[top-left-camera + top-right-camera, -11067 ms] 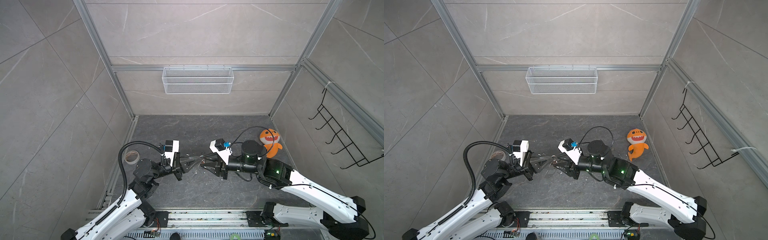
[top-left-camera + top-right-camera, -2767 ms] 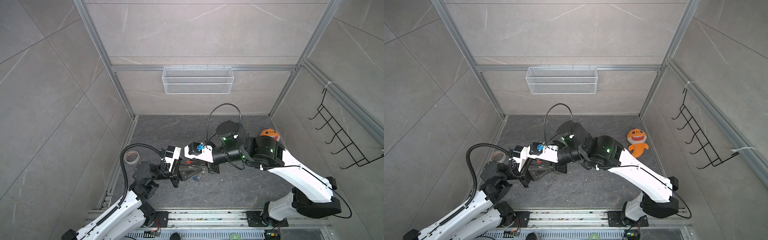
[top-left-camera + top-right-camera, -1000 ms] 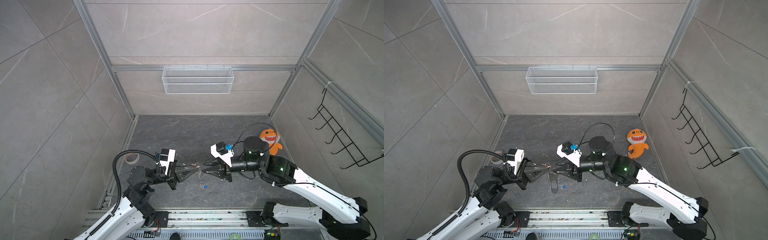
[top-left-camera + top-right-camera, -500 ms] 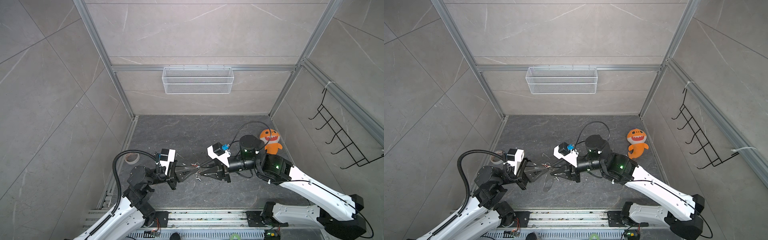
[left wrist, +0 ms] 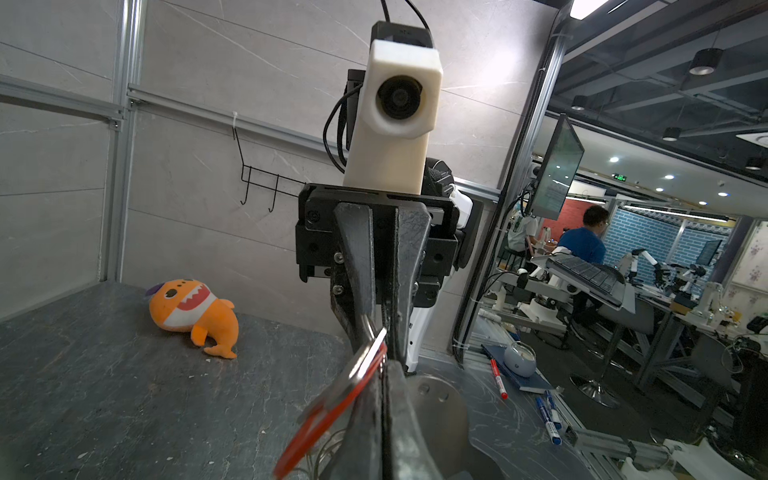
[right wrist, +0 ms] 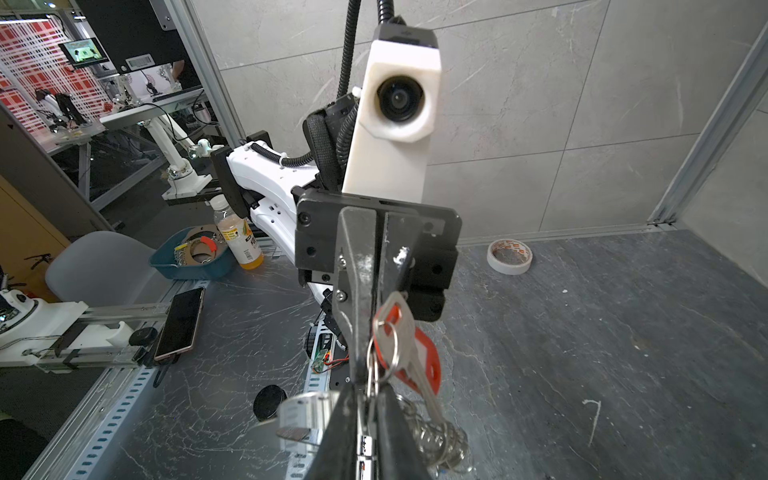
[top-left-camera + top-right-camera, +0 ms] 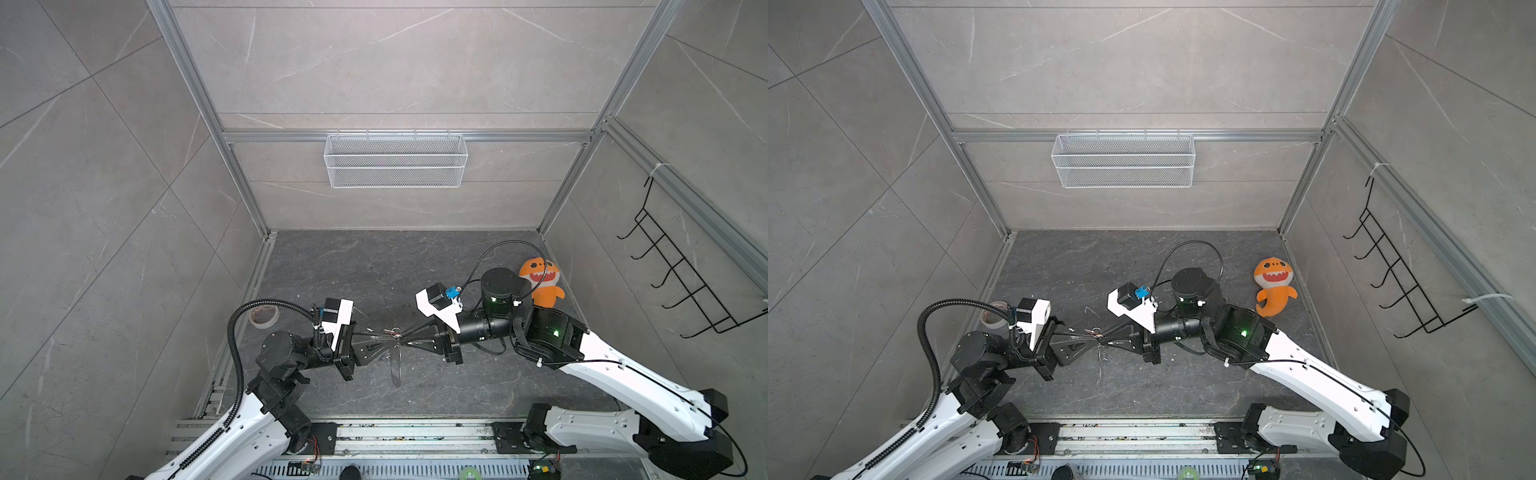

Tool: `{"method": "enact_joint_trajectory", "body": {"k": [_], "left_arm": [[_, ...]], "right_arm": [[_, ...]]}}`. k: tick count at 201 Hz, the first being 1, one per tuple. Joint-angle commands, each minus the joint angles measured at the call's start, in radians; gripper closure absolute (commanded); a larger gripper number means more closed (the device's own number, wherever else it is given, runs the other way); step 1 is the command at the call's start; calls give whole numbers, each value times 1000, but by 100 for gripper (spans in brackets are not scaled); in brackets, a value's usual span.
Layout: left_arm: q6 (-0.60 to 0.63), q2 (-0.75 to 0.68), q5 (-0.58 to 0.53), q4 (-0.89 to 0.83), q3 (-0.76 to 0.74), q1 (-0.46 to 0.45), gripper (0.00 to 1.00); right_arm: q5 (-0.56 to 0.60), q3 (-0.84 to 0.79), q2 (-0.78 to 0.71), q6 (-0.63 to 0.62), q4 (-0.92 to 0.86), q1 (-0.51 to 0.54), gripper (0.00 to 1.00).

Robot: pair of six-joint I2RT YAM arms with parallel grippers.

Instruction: Remove the keys from the keyring

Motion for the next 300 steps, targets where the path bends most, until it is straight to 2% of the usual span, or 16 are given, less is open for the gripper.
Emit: {"method": "enact_joint_trajectory", "body": {"k": [1, 27, 55, 97, 120, 139, 161, 184, 244, 300], "left_arm": [[20, -2, -19, 39, 20, 1, 100], [17, 0, -19, 45, 20, 0, 100], [14, 0, -18, 46, 21, 1, 100], [19, -12, -50, -20, 32, 0, 100], [42, -39, -87, -88, 33, -1, 71], [62, -68, -136, -148, 30, 0, 60], [72, -102, -218, -192, 15, 0, 54], [88, -108, -245, -198, 2, 0, 49], [46, -33, -223, -105, -28, 0, 41], [-14, 35, -147, -59, -19, -1, 41]], "right_arm": [[-22, 29, 3, 0, 1, 0, 89], [-18, 29, 8, 2, -5, 1, 90], [-12, 34, 12, -2, -12, 1, 100], [50, 61, 11, -13, -75, 2, 100], [125, 80, 12, -10, -144, 1, 100], [182, 82, 4, -4, -193, 1, 100], [219, 77, -12, -11, -244, 1, 100], [205, 67, -26, -30, -269, 1, 100], [170, 67, -23, -57, -286, 2, 100], [164, 67, -11, -57, -280, 2, 100]]}}
